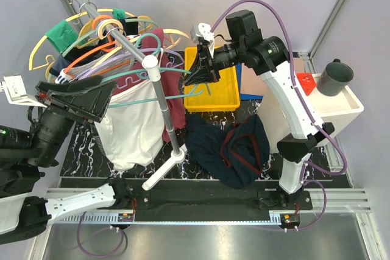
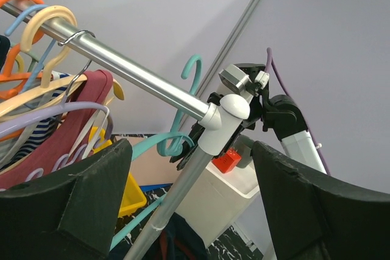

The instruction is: Remove the tank top from the hanger

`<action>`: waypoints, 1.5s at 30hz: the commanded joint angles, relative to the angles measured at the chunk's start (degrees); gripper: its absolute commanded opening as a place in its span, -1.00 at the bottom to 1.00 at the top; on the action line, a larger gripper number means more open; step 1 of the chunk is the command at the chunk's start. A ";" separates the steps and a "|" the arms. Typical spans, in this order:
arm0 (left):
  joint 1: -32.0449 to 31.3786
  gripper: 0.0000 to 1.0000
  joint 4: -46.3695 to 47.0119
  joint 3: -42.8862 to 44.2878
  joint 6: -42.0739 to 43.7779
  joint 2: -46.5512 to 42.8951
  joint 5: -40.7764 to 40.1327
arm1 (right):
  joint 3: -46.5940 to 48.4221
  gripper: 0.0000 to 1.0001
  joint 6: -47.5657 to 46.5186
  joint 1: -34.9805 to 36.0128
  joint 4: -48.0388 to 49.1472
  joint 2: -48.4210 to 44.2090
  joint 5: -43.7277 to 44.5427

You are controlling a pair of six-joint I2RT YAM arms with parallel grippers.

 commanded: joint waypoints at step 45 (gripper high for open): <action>-0.20 0.73 1.52 -2.89 -2.87 3.18 2.59 | -83.63 1.00 56.19 4.49 40.57 -58.19 58.58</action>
